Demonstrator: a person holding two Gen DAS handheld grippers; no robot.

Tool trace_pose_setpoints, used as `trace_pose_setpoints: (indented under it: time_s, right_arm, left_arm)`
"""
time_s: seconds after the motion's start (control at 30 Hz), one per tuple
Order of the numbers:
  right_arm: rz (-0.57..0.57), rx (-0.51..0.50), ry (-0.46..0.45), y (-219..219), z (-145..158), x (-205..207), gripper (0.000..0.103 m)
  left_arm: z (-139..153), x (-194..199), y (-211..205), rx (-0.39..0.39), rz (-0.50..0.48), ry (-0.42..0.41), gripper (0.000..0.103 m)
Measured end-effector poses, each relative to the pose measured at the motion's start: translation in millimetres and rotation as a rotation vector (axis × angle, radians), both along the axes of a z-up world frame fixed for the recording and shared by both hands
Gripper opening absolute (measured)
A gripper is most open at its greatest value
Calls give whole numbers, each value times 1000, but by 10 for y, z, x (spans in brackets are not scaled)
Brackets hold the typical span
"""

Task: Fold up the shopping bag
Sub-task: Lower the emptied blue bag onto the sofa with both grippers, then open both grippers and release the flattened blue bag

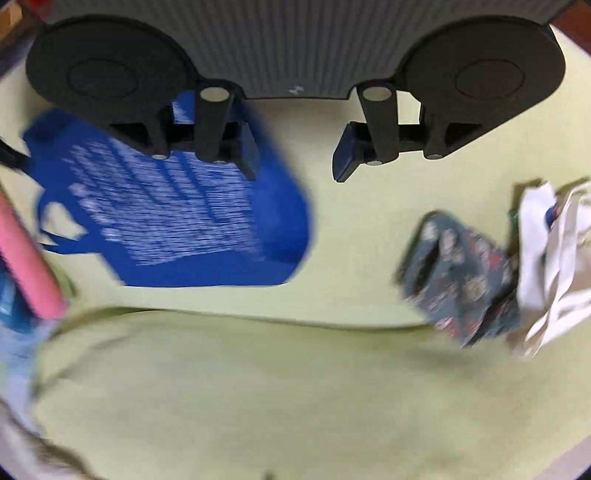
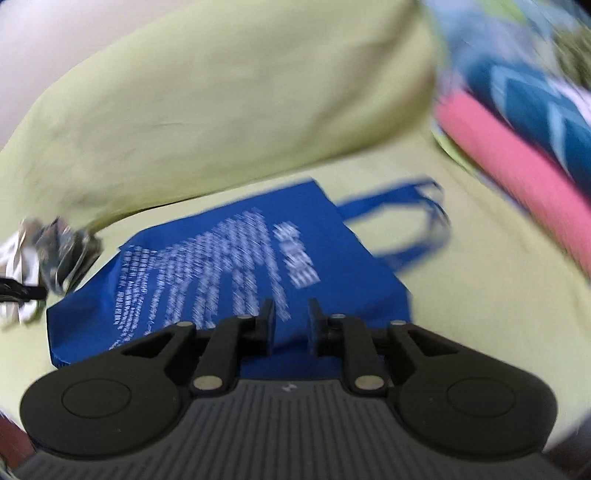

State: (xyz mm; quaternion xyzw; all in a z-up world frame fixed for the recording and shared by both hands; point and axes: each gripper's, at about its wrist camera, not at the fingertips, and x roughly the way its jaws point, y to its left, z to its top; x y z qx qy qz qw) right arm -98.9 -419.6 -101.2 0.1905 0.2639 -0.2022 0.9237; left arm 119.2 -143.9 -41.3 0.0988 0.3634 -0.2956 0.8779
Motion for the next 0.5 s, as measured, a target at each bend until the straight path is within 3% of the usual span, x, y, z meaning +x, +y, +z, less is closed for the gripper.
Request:
trace_pose_setpoints:
  time_s: [0.13,0.23,0.27,0.33,0.43,0.5]
  right_arm:
    - [55,-32,86,57,-180,414,17]
    - [56,-29,182,103,-408,481,20]
    - [50,-21,195,109,-478,451,22]
    - [45,-6,154,93,-530,338,22]
    - [41,37,151,-4,-529,315,23]
    - [24,54,169,-49,-475,331,23]
  left_arm:
    - [-313,-196,-340,129,-104,-37,55]
    - [-736,-107,-297,230,-71,50,55]
    - [-862,-51,-228,228,-50,92,57]
    - [-936,46,-60,145,-15,137,63]
    - [-869,119,-5,110,-12,188,57]
    - [-729,49,31,77,-1,169,54]
